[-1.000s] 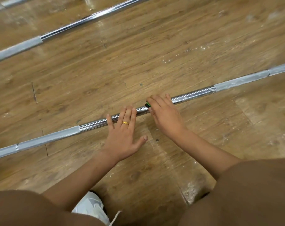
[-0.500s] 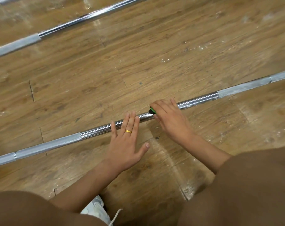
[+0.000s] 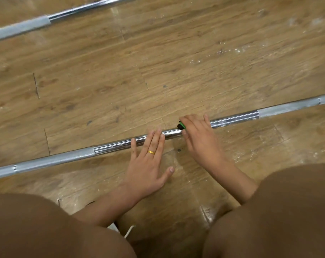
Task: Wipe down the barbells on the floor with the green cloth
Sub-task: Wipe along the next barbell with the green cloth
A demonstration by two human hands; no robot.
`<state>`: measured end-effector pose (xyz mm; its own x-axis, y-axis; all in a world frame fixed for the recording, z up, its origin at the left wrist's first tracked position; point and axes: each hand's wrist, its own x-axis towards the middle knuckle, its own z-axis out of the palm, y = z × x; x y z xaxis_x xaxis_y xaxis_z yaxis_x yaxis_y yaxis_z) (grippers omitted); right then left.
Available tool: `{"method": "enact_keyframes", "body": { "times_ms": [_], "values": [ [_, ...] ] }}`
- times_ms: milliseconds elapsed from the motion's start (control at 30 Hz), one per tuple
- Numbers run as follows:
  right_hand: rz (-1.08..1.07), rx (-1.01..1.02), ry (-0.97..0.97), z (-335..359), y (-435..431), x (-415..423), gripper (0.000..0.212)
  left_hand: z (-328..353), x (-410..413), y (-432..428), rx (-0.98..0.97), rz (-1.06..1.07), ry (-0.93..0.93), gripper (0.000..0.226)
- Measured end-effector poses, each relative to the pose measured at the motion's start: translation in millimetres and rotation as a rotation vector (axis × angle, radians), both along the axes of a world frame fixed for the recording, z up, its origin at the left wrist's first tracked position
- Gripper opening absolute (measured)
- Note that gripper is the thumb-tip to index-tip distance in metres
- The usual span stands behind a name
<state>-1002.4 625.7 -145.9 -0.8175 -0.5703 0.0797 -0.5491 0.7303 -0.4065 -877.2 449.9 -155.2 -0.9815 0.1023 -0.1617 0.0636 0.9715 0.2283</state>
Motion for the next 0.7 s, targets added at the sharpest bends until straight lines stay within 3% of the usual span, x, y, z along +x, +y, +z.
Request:
{"method": "enact_keyframes", "body": {
  "times_ms": [167,333,533,700],
  "values": [
    [0.098,0.055,0.035,-2.9,9.6,9.6,0.041,1.0,8.2,3.8,0.004,-0.002,0.002,0.086],
    [-0.040,0.018,0.008,0.6,18.6,11.6,0.039,2.2,16.3,6.6,0.001,-0.016,-0.006,0.088],
    [0.102,0.059,-0.005,4.4,16.6,29.2,0.043,2.6,24.5,8.0,-0.028,-0.037,-0.035,0.090],
    [-0.036,0.014,-0.051,5.4,25.9,21.1,0.038,5.8,31.2,12.1,-0.046,-0.050,-0.050,0.090]
  ]
}}
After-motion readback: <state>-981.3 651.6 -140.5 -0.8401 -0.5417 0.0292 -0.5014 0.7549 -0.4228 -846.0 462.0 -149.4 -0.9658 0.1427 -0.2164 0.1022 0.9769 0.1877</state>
